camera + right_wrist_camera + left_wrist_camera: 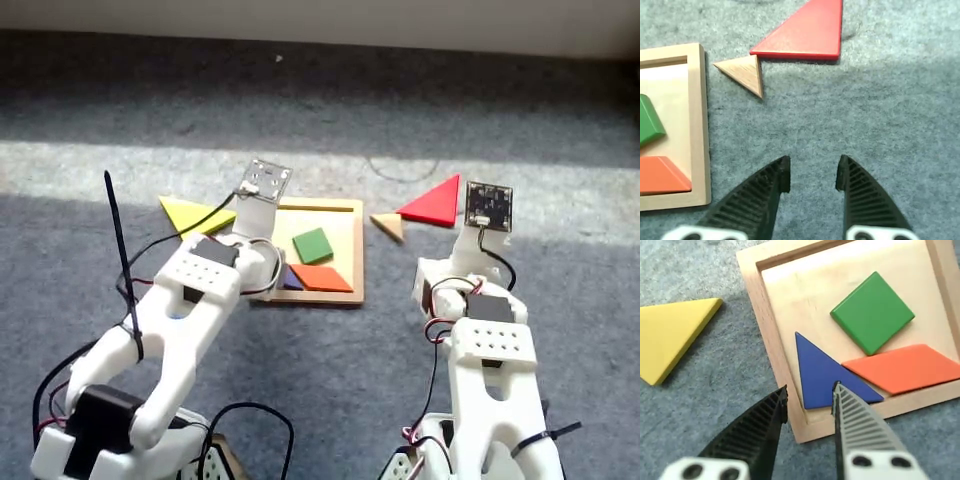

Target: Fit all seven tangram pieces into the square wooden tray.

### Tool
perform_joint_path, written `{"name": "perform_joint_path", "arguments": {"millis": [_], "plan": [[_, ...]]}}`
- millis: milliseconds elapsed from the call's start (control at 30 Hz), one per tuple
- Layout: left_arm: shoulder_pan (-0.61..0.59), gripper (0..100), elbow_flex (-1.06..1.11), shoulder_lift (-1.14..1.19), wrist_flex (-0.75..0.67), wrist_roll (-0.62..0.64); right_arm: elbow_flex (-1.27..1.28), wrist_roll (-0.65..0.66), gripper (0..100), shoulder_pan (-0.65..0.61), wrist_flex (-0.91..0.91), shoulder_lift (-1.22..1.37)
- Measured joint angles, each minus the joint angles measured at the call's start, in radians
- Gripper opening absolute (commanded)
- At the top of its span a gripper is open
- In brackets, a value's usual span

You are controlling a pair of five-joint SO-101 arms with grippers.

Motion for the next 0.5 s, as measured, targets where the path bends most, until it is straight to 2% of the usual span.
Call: {"name": "perform_joint_path", "arguments": {"millis": [500], "plan": [[-0.012,16,0.017,-0.006,0.132,0.000,0.003,0.000,15.2,0.000,0.000,0.000]]}}
